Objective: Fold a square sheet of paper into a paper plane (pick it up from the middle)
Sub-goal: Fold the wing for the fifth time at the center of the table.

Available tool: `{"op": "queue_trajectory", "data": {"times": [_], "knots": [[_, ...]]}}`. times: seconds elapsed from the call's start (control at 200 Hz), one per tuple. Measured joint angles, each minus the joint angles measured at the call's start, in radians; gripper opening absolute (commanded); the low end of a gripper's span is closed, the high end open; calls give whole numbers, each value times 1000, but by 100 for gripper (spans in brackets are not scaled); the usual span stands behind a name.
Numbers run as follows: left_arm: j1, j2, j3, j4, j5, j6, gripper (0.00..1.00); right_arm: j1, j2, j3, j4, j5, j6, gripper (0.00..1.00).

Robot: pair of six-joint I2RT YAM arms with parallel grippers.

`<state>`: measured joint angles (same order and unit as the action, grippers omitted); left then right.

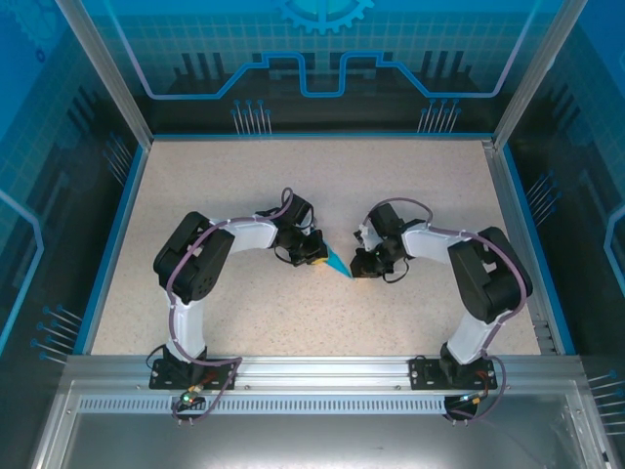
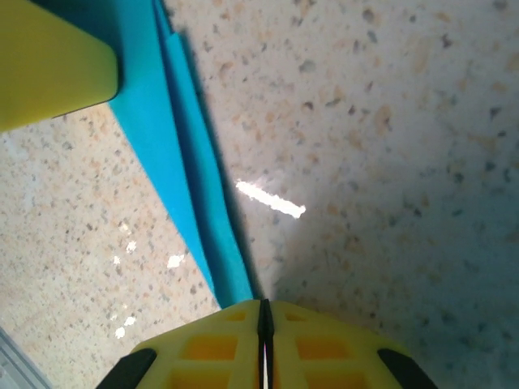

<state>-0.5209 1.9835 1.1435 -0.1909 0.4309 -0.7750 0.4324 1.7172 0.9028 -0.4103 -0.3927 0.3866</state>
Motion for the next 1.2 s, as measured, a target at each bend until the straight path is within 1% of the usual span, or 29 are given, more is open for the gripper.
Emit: {"op": "queue_trajectory", "data": {"times": [0.12,0.2,0.37,0.495,0.63,0.805,0.995,1.105,1.201], "knots": [[0,1,1,-1,0,0,3,21,-66,7,2,2,14,13],[0,1,3,-4,0,0,3,42,-70,27,13,-2,21,13],[0,5,12,-15,0,17,3,91,26,88,39,-21,32,11],[0,5,13,-17,0,19,3,92,90,95,45,-26,36,10],[0,5,13,-17,0,20,2,89,110,90,51,-27,36,8],[0,6,13,-18,0,20,2,66,102,37,119,-62,40,6],[0,6,14,-20,0,23,2,38,35,-93,253,-96,51,5],[0,8,19,-26,0,26,2,21,-16,-154,265,-105,59,5],[0,10,24,-32,0,32,2,14,-48,-172,233,-104,63,6]]}}
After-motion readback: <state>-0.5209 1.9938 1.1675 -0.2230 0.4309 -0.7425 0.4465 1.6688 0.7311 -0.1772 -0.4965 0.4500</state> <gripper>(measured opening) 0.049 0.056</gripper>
